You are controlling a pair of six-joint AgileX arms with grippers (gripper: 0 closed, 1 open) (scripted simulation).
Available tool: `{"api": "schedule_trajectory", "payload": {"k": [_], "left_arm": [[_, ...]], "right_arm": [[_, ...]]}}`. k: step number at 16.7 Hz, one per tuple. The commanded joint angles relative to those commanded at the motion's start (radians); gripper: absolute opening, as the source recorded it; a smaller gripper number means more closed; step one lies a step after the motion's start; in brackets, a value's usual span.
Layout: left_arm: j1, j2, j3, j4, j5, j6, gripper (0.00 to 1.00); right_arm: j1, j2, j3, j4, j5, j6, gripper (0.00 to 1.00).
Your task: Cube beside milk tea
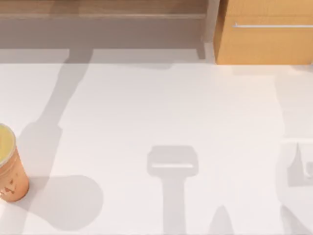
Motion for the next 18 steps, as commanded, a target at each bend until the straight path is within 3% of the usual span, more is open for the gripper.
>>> {"api": "schedule_trajectory", "payload": {"k": [9, 14, 18], "left_arm": [[0.029, -0.065, 0.027, -0.084, 0.022, 0.052, 0.0], [0.201, -0.242, -0.033, -0.352, 0.08, 0.226, 0.0], [0.396, -0.279, -0.197, -0.633, 0.124, 0.369, 0.0]], "right_arm": [[0.0, 0.0, 0.0, 0.0, 0.0, 0.0, 1.0], [0.0, 0.0, 0.0, 0.0, 0.0, 0.0, 1.0], [0.0, 0.0, 0.0, 0.0, 0.0, 0.0, 1.0]]}}
